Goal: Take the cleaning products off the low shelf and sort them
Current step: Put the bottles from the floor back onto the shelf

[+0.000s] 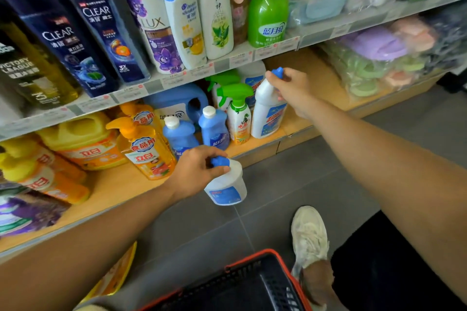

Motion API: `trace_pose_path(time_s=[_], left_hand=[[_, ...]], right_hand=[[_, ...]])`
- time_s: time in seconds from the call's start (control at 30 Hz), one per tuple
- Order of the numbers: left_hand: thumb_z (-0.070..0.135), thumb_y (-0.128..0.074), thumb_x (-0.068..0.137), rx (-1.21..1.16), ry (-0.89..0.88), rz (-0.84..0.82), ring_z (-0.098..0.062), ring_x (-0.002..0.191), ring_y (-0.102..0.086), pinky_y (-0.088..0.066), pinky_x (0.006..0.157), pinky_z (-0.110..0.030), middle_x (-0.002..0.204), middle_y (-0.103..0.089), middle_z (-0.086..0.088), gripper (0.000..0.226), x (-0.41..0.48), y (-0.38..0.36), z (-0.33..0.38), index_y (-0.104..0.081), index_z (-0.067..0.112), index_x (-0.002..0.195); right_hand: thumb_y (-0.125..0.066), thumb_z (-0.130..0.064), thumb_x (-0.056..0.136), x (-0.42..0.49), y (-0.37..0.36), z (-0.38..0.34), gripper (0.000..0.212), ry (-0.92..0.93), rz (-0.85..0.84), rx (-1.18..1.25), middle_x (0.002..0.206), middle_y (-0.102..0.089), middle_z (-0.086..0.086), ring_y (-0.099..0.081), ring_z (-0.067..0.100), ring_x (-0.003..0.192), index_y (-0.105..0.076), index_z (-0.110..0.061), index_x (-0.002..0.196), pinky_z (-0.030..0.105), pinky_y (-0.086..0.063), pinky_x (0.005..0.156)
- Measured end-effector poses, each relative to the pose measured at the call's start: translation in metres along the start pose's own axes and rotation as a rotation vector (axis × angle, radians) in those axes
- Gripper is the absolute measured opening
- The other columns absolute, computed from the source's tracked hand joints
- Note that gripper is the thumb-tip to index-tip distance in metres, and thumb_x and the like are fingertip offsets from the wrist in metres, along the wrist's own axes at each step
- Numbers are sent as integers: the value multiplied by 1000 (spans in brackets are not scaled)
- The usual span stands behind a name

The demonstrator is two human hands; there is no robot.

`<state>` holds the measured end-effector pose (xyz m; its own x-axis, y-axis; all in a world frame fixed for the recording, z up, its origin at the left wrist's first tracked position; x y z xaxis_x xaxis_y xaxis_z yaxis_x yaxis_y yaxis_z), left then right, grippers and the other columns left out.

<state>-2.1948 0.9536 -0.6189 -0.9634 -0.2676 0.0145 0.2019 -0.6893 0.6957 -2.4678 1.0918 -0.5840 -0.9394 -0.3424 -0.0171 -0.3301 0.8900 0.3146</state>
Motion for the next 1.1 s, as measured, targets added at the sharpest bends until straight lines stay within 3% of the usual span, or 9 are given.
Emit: trace_pose_path(time_s=[0.1, 0.27, 0.43, 0.6, 0.7, 0.83, 0.93, 1.03, 1.1], left_hand=[[24, -82, 83, 0, 8, 5, -14, 90, -67, -56, 85, -37, 103, -72, 3, 28, 1, 1, -4, -74, 21, 109], [23, -82, 83, -3, 34, 10, -11, 86, -67, -55, 81, -30, 100, -72, 4, 27, 2, 2, -11, -74, 21, 109], [24, -83, 83, 0, 43, 24, -2, 83, -65, -51, 75, -17, 96, -71, 10, 29, 3, 4, -10, -75, 20, 111], [24, -83, 82, -37, 36, 37, -11, 86, -69, -58, 80, -30, 98, -73, 4, 29, 3, 8, -8, -75, 20, 110], [24, -83, 82, -74, 50, 47, -14, 83, -70, -59, 80, -36, 95, -74, 2, 28, 5, 11, -7, -75, 22, 108], [19, -83, 82, -149, 66, 38, -22, 83, -71, -58, 82, -46, 94, -75, -2, 26, 8, 18, -5, -75, 24, 106], [12, -81, 84, -190, 55, -48, -35, 89, -68, -56, 85, -52, 98, -74, -14, 27, 10, 22, 4, -74, 22, 108], [7, -78, 86, -160, 7, -163, -33, 87, -67, -56, 85, -49, 97, -73, -16, 30, 7, 28, 18, -74, 16, 115], [5, -77, 87, -163, -20, -185, -21, 83, -67, -57, 83, -42, 96, -73, -8, 31, 3, 36, 26, -74, 15, 116]], right_hand=[[-81, -23, 82, -9, 1, 29, 29, -24, -19, 104, 95, -62, -6, -62, 14, 96, -70, -21, 109, 28, -53, 75], [-80, -10, 84, -28, -14, 104, 90, -262, -67, 160, 137, -55, -4, -61, 17, 114, -30, -31, 155, 42, -59, 85], [-79, -15, 86, -10, -36, 117, 71, -385, -76, 348, 122, -68, -3, -70, 23, 104, -43, -31, 146, 36, -63, 74], [-74, -12, 91, 12, -58, 112, 37, -391, -33, 438, 106, -67, -9, -68, 22, 106, -55, -36, 112, 33, -62, 71], [-70, -11, 93, 12, -66, 109, 36, -402, -87, 505, 108, -67, -8, -68, 19, 107, -56, -38, 112, 33, -61, 81], [-71, 3, 86, -16, -45, 104, 46, -279, -42, 108, 108, -68, 1, -70, 20, 101, -59, -16, 126, 30, -60, 82], [-71, 6, 84, -58, -72, 97, 35, -311, -491, 19, 112, -73, 7, -70, 26, 110, -67, -14, 112, 39, -58, 94], [-66, 12, 86, -120, -105, 72, 60, -295, -1072, -2, 139, -61, 4, -57, 19, 131, -58, -20, 136, 41, -47, 109], [-69, 14, 81, -147, -119, 46, 75, -150, -1230, -17, 149, -52, 0, -47, 17, 139, -50, -22, 145, 38, -44, 112]])
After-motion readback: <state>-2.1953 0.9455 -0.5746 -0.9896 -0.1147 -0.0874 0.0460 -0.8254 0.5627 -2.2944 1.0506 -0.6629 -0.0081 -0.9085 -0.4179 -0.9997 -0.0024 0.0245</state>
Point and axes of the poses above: each hand's wrist, its own x-axis towards the middle knuckle, its own y-axis out of the back of the hand, z = x × y, the point moved 9 cm from there along x, towards the middle knuckle
